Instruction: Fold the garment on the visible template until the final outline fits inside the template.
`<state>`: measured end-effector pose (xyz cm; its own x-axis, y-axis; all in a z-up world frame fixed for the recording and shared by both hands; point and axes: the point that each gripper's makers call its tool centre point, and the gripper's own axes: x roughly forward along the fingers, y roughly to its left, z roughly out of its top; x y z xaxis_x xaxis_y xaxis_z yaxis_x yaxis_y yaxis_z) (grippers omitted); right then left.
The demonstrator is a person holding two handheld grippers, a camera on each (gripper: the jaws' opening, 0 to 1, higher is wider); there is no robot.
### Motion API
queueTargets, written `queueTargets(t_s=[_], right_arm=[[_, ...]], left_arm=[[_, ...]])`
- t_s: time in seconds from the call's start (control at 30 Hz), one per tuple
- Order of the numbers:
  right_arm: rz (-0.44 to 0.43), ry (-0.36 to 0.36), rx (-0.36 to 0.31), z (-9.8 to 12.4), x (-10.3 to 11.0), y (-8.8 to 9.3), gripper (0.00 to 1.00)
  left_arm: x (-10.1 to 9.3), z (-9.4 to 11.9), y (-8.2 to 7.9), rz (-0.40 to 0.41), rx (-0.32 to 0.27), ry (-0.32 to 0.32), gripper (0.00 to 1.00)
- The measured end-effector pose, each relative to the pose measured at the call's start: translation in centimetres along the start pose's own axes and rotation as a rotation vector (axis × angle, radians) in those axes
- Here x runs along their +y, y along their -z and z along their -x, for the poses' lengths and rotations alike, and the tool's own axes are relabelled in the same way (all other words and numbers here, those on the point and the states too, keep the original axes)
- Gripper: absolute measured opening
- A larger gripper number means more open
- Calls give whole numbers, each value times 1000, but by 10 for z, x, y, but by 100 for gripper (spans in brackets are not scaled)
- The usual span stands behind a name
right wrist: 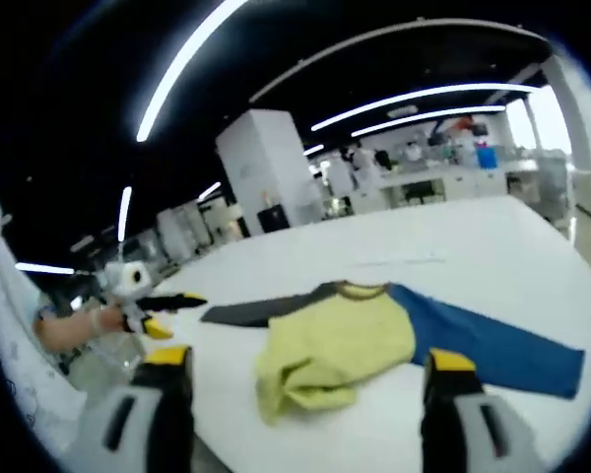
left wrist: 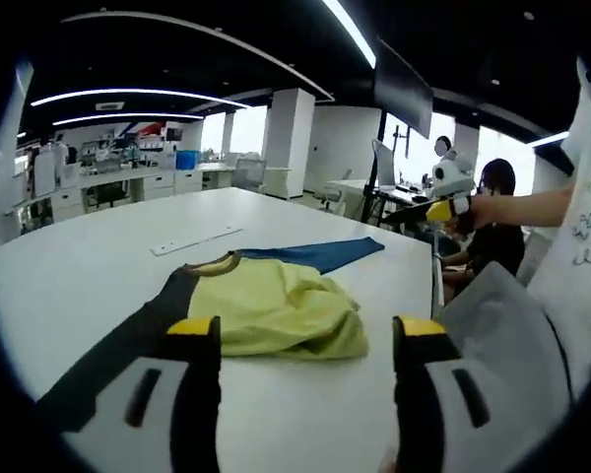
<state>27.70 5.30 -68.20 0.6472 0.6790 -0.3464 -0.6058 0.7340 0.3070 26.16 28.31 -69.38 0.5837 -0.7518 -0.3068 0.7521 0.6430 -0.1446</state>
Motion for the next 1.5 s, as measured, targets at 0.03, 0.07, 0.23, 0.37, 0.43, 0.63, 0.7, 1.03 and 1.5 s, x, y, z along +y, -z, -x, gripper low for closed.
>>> queueTargets(t_s=[0.03,0.07,0.23,0.37,0.43,0.63,0.7,1.03,1.5], right_arm=[[16,3,15,-1,-2,3,96],[41,4,39,-4,-2,9,95],[134,67,150,-18,-30,32,66],[104,80,192,-33,-39,43,50],[115,86,211,-42,-43,45,51],[177,59,339,-62,-44,66,43],[251,70,399,-66,-48,75,34],[227,60,466,-98,-55,93,19],[310,19,587,-108,-46,119,17]], left_arm=[[0,0,1,11,-3,1,68],[0,0,1,17,-8,3,68],[-1,1,6,57,-19,-2,66],[0,3,12,66,-15,-6,66],[-1,4,14,72,-16,-9,66],[6,8,16,98,-33,-34,62],[5,9,15,110,-41,-38,62],[10,15,22,143,-36,-63,61],[19,25,35,163,-30,-81,60]])
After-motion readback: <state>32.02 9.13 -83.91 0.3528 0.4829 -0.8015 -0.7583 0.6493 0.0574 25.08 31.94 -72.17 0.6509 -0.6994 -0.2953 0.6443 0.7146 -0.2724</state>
